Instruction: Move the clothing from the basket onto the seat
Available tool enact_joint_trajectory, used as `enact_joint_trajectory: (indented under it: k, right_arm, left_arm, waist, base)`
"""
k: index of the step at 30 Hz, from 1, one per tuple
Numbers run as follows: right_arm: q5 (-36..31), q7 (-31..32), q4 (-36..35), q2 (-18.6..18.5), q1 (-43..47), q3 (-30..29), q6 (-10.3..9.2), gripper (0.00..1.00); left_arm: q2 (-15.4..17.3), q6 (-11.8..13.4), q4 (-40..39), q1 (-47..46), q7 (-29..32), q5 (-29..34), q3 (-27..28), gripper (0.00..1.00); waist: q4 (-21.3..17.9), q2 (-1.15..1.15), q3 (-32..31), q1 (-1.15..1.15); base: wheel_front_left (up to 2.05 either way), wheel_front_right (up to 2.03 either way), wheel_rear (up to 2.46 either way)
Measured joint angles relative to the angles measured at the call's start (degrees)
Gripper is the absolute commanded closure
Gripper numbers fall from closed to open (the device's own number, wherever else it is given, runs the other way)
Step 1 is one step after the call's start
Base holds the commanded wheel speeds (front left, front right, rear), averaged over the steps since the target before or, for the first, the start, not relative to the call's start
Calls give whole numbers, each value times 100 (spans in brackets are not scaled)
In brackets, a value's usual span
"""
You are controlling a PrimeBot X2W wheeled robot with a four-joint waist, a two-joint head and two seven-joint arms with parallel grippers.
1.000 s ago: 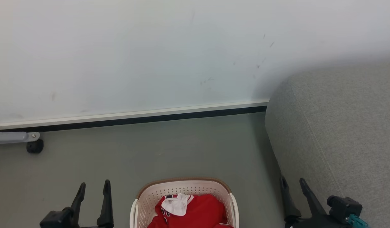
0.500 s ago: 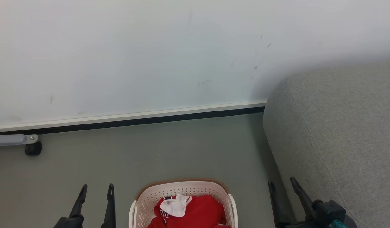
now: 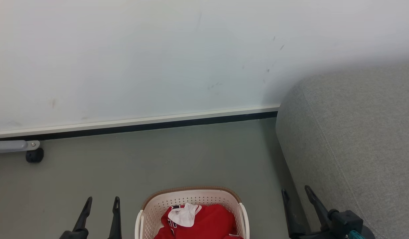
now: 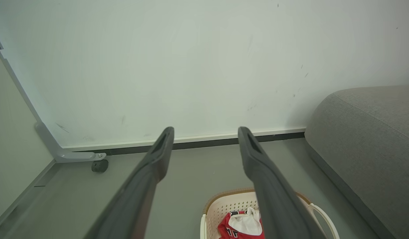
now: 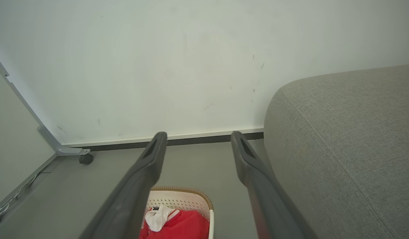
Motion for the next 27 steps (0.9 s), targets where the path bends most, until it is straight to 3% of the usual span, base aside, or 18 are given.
enact_joint_trajectory:
  k: [27]
  right_arm:
    - [-142, 0, -190, 21, -2, -109, 0, 0]
  left_arm:
    - [-22, -105, -169, -5, 0, 131, 12, 0]
  waist:
    - [-25, 0, 322, 0]
  base:
    - [0, 0, 0]
